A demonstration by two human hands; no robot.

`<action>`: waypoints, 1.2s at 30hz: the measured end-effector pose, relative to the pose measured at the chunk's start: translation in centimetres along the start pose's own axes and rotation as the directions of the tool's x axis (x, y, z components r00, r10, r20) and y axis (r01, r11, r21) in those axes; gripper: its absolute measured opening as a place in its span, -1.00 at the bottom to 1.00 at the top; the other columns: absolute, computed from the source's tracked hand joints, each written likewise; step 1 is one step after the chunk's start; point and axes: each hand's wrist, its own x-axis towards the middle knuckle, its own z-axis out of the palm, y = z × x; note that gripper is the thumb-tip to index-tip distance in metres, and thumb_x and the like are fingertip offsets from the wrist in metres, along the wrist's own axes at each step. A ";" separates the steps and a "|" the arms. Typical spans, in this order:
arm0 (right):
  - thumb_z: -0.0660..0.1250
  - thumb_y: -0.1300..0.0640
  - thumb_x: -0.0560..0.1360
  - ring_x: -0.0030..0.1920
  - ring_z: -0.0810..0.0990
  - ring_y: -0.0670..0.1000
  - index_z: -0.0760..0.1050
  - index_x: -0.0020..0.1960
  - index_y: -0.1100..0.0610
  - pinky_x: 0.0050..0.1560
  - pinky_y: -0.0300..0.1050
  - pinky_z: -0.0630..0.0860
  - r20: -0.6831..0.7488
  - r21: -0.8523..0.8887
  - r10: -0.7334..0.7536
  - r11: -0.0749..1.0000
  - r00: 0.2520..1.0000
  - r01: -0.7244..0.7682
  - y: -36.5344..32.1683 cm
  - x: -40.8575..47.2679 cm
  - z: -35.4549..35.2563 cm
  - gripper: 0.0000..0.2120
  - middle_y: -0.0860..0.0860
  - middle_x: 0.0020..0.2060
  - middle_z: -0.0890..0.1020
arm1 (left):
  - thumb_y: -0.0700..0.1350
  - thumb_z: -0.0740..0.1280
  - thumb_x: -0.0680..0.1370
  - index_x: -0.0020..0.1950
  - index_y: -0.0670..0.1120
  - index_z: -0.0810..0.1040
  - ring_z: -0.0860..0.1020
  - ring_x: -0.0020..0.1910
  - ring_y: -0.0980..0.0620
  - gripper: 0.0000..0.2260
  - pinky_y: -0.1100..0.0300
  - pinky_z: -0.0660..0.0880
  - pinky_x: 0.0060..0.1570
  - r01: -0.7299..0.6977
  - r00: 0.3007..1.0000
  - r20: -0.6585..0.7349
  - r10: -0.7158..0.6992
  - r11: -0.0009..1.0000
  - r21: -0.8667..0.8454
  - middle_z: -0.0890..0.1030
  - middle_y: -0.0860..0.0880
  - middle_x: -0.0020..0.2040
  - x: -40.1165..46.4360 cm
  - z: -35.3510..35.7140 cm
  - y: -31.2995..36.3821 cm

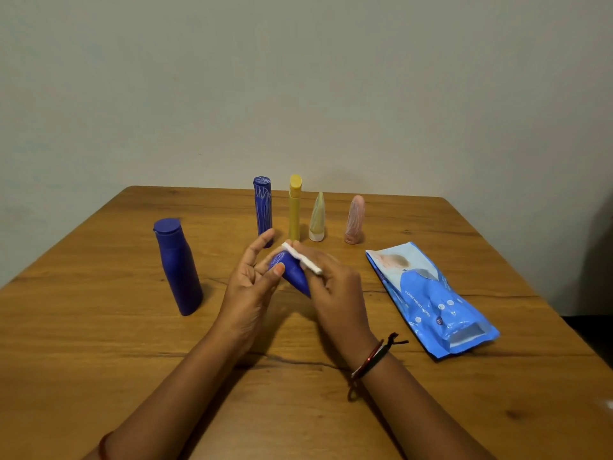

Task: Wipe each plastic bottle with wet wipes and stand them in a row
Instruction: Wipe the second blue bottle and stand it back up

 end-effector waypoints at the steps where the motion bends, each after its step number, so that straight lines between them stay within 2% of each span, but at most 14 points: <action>1: 0.23 0.36 0.53 0.13 0.51 -0.25 0.46 0.31 0.00 0.06 -0.41 0.45 -0.054 0.022 0.044 0.999 0.998 -0.043 0.1 0.2 -0.1 -0.56 -0.10 0.14 0.60 | -0.19 0.36 0.40 0.42 0.02 0.34 0.58 0.20 -0.03 -0.41 0.13 0.52 0.19 0.004 1.000 0.000 -0.004 1.000 -0.015 0.60 -0.10 0.23 0.1 -0.1 0.0; 4: 0.24 0.40 0.51 0.21 0.50 -0.17 0.47 0.32 0.08 0.14 -0.32 0.48 -0.149 -0.038 0.056 0.997 0.987 -0.062 0.6 1.0 -0.4 -0.56 -0.04 0.19 0.59 | -0.18 0.39 0.36 0.43 0.01 0.33 0.57 0.22 -0.01 -0.36 0.15 0.52 0.18 0.029 1.000 0.013 -0.029 0.999 -0.041 0.58 -0.09 0.26 0.1 -0.2 -0.1; 7: 0.21 0.43 0.50 0.26 0.42 -0.24 0.45 0.32 0.06 0.24 -0.25 0.44 0.021 -0.007 0.030 1.000 0.999 -0.030 0.4 1.5 -0.4 -0.53 -0.14 0.23 0.52 | -0.15 0.45 0.35 0.45 -0.05 0.32 0.54 0.26 -0.04 -0.32 0.14 0.51 0.19 0.054 0.998 0.047 -0.051 0.997 -0.051 0.56 -0.13 0.29 0.1 -0.4 -0.1; 10: 0.19 0.40 0.52 0.28 0.43 -0.23 0.48 0.29 0.04 0.29 -0.20 0.41 0.177 0.053 0.078 0.995 0.981 -0.089 0.7 1.6 -0.6 -0.56 -0.14 0.24 0.52 | -0.08 0.54 0.30 0.44 -0.08 0.35 0.55 0.25 -0.03 -0.25 0.20 0.54 0.13 0.071 0.997 0.046 -0.069 0.997 -0.041 0.57 -0.12 0.27 0.0 -0.4 0.0; 15: 0.20 0.41 0.49 0.25 0.47 -0.23 0.51 0.27 0.09 0.29 -0.18 0.43 0.192 0.090 0.101 0.989 0.976 -0.120 0.9 1.2 -1.5 -0.57 -0.11 0.21 0.57 | -0.23 0.32 0.44 0.41 -0.07 0.39 0.56 0.23 0.03 -0.48 0.23 0.52 0.16 0.049 0.999 0.001 -0.049 0.999 -0.008 0.59 -0.05 0.26 0.3 -0.3 -0.4; 18: 0.26 0.37 0.48 0.28 0.45 -0.23 0.48 0.31 0.11 0.28 -0.27 0.41 0.181 0.077 0.038 0.996 0.983 -0.052 0.2 0.4 -1.4 -0.57 -0.06 0.25 0.55 | -0.24 0.31 0.45 0.40 -0.06 0.41 0.54 0.26 0.03 -0.50 0.23 0.50 0.18 0.040 0.999 0.024 -0.041 0.999 0.020 0.58 -0.05 0.27 0.3 -0.6 -0.3; 20: 0.36 0.27 0.48 0.29 0.43 -0.24 0.45 0.33 0.08 0.26 -0.31 0.40 0.186 0.065 0.026 0.997 0.982 -0.039 0.0 0.0 -1.4 -0.57 -0.06 0.27 0.53 | -0.25 0.30 0.46 0.40 -0.06 0.40 0.53 0.28 0.02 -0.51 0.21 0.50 0.20 0.026 0.999 0.045 -0.028 0.998 0.048 0.57 -0.06 0.29 0.3 -0.8 -0.2; 23: 0.40 0.21 0.47 0.31 0.40 -0.24 0.42 0.35 0.03 0.28 -0.26 0.40 0.191 0.007 0.018 1.000 0.981 -0.019 -0.1 -0.2 -1.5 -0.53 -0.09 0.29 0.51 | -0.26 0.30 0.45 0.39 -0.04 0.40 0.52 0.28 0.04 -0.50 0.24 0.52 0.16 0.013 0.998 0.065 -0.017 0.998 0.069 0.57 -0.03 0.29 0.4 -0.9 -0.1; 28: 0.33 0.36 0.46 0.29 0.40 -0.30 0.47 0.32 0.01 0.29 -0.27 0.40 0.171 -0.053 0.025 0.998 0.985 -0.016 0.1 -0.5 -1.6 -0.52 -0.13 0.25 0.54 | -0.37 0.27 0.53 0.41 -0.01 0.35 0.53 0.25 0.17 -0.50 0.30 0.51 0.09 -0.029 0.994 0.108 -0.002 0.959 0.283 0.52 0.10 0.32 -0.1 -0.5 -0.1; 31: 0.31 0.43 0.42 0.28 0.41 -0.30 0.50 0.29 0.02 0.29 -0.29 0.39 0.162 -0.088 0.034 0.996 0.986 -0.020 0.3 -0.6 -1.4 -0.48 -0.12 0.22 0.56 | -0.35 0.32 0.51 0.24 -0.06 0.45 0.54 0.21 0.23 -0.65 0.38 0.50 0.01 -0.013 0.998 0.067 -0.012 0.935 0.355 0.44 0.12 0.37 -0.2 -0.3 -0.3; 33: 0.32 0.45 0.40 0.26 0.44 -0.27 0.53 0.26 0.03 0.28 -0.27 0.40 0.145 -0.112 0.017 0.994 0.989 0.000 0.5 -0.8 -1.3 -0.48 -0.10 0.19 0.58 | -0.34 0.36 0.48 0.13 -0.05 0.52 0.53 0.23 0.20 -0.71 0.33 0.53 0.04 0.007 0.999 0.032 -0.022 0.919 0.394 0.44 0.12 0.36 -0.1 -0.5 -0.6; 36: 0.33 0.43 0.41 0.24 0.44 -0.27 0.54 0.23 0.04 0.26 -0.32 0.40 0.125 -0.148 0.005 0.989 0.992 0.013 0.6 -0.9 -1.4 -0.52 -0.09 0.16 0.60 | -0.25 0.42 0.46 0.08 0.11 0.57 0.53 0.23 0.15 -0.70 0.15 0.52 0.18 0.015 1.000 -0.031 0.000 0.867 0.498 0.54 0.14 0.25 -0.1 -0.8 -0.7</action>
